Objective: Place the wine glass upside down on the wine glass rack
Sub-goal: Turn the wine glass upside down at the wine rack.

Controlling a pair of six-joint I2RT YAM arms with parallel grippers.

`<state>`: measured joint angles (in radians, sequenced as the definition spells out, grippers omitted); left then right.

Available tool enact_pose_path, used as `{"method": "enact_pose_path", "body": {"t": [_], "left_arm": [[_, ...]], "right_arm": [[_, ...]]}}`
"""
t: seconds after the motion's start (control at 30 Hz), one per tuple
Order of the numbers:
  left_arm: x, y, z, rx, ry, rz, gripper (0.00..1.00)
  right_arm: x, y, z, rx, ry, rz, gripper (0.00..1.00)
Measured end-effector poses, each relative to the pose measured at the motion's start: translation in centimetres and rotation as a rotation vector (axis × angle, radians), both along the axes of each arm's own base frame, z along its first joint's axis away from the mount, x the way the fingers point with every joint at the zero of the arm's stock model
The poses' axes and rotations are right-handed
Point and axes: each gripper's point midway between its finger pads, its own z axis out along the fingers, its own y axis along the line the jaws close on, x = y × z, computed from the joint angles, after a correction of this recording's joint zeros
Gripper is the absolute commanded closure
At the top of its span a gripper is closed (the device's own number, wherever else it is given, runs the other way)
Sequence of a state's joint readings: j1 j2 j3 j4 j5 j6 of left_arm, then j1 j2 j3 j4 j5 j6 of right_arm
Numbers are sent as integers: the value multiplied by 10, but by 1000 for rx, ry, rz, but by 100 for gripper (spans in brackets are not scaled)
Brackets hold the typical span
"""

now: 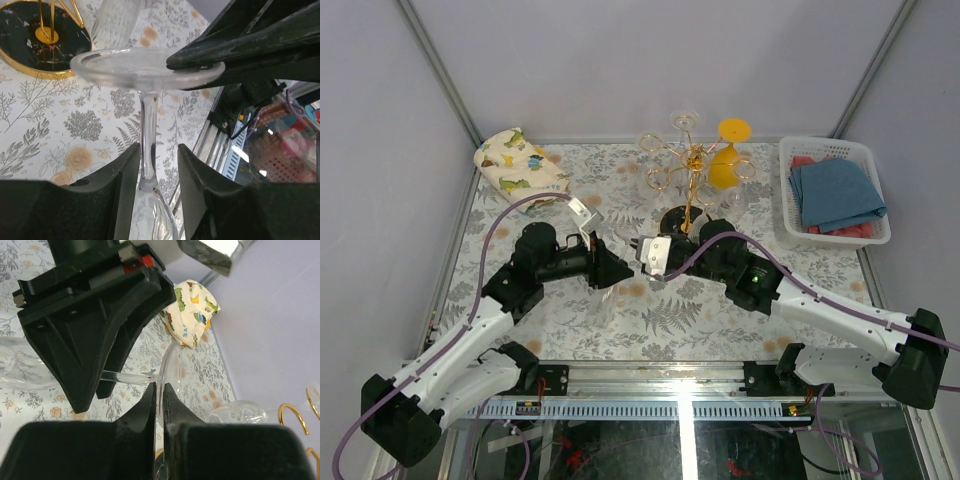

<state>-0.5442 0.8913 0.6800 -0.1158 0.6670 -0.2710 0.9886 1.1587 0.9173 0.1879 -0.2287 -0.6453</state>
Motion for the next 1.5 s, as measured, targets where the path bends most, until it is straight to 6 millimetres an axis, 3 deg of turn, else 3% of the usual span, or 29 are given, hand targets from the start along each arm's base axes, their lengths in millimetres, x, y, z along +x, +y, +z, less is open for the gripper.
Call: {"method": "enact_pose_path", "body": {"t": [0.4, 0.6, 0.73, 1.0, 1.07, 1.2, 1.27, 1.5], "left_arm": [[7, -2, 16, -88, -79, 47, 61], [9, -3, 16, -90, -78, 51, 75], [10, -2, 16, -90, -76, 56, 98], [11, -2, 14, -85, -75, 60, 100], [11, -2, 13, -84, -75, 62, 100], [13, -2, 13, -82, -76, 70, 100], [14, -1, 11, -77, -72, 78, 100], [20, 0, 5, -63, -63, 105, 100]], "right_arm": [[-3, -6, 7, 35, 13, -15, 100], [-4, -7, 2, 29, 19, -16, 100], [-3, -8, 0, 24, 20, -24, 100], [-1, -10, -1, 23, 22, -37, 100], [0, -10, -2, 24, 23, -42, 92], [0, -12, -1, 38, 27, -61, 55], [2, -17, 1, 49, 24, -85, 45], [-8, -40, 20, 97, 6, -114, 36]]}}
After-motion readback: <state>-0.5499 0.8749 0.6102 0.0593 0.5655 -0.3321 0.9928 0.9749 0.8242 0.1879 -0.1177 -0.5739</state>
